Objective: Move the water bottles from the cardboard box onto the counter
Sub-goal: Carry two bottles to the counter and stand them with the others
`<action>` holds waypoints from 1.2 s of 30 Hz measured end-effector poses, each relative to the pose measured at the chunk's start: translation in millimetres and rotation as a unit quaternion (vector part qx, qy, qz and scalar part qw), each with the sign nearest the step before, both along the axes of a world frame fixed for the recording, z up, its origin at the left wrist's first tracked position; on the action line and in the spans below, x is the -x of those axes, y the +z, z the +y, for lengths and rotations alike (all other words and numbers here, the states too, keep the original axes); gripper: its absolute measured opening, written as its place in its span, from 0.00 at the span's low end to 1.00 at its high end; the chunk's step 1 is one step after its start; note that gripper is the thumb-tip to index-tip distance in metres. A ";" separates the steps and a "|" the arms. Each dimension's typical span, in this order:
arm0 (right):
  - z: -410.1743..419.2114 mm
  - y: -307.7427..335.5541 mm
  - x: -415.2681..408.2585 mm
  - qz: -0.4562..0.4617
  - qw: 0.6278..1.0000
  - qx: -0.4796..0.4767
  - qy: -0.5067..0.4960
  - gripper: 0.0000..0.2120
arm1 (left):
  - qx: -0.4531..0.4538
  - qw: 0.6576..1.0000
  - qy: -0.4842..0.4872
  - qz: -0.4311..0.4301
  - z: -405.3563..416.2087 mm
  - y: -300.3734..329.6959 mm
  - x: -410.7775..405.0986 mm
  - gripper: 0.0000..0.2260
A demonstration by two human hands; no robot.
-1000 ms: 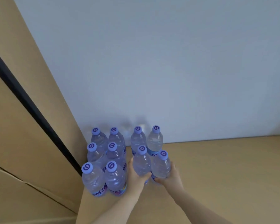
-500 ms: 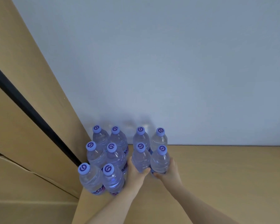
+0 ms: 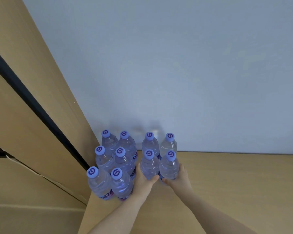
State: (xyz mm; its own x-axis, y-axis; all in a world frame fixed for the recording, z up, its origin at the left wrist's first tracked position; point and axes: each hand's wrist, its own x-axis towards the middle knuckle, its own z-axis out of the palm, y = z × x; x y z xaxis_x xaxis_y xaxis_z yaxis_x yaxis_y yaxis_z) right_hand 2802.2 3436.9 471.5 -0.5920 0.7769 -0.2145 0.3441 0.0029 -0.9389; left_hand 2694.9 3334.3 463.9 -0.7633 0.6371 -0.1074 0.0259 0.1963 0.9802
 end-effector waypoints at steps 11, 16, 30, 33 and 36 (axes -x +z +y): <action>1.9 0.7 -5.4 -0.024 0.999 0.011 0.018 0.23 | 0.054 0.996 -0.043 -0.056 -5.2 -1.1 9.2 0.29; 6.5 1.0 -5.2 -0.036 0.998 0.025 0.042 0.25 | 0.079 0.995 -0.032 -0.054 -0.8 -2.1 8.2 0.27; -15.5 -41.8 -29.9 -0.216 0.967 0.005 0.134 0.20 | 0.227 0.973 0.035 -0.024 -22.3 0.9 -35.8 0.04; -32.3 -41.5 -31.4 -0.220 0.961 -0.012 0.168 0.16 | 0.241 0.970 0.020 -0.012 -43.6 -3.9 -45.3 0.07; -57.9 -36.4 -26.4 -0.230 0.951 -0.030 0.205 0.15 | 0.254 0.967 0.033 -0.014 -75.1 -8.1 -48.7 0.10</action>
